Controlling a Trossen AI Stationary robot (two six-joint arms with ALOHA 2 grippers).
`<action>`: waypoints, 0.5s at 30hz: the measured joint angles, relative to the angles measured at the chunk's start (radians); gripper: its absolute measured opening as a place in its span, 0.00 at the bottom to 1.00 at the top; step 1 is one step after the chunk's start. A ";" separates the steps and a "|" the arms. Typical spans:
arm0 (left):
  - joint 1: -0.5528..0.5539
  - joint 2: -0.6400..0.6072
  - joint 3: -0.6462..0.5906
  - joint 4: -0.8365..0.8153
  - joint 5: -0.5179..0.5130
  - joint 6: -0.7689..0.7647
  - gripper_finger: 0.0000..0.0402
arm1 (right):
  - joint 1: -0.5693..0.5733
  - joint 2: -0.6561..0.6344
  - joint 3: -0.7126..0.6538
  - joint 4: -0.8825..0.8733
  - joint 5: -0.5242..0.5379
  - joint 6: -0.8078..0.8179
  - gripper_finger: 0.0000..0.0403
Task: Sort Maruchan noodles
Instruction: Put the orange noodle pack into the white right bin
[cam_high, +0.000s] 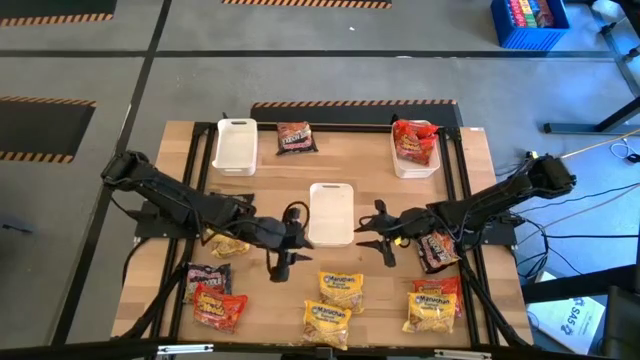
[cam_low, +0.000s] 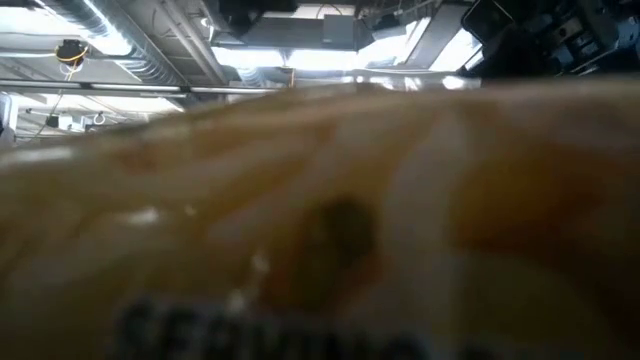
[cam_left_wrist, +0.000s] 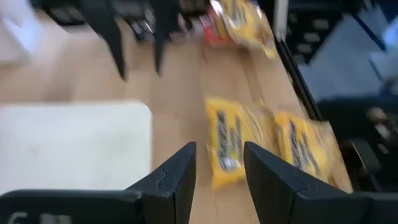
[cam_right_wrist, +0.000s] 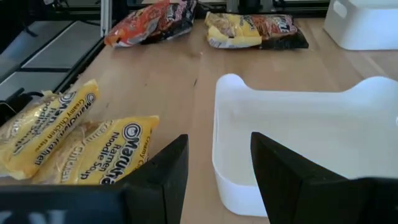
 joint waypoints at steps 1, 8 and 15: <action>-0.002 -0.001 0.006 0.000 -0.026 0.004 0.32 | 0.000 0.000 0.000 0.000 -0.003 0.000 0.39; 0.019 0.000 0.011 -0.012 -0.043 -0.015 0.43 | -0.001 -0.001 0.000 0.028 0.022 0.054 0.40; 0.056 0.000 0.011 -0.010 0.052 -0.046 0.55 | -0.001 -0.001 0.000 0.032 0.019 0.084 0.58</action>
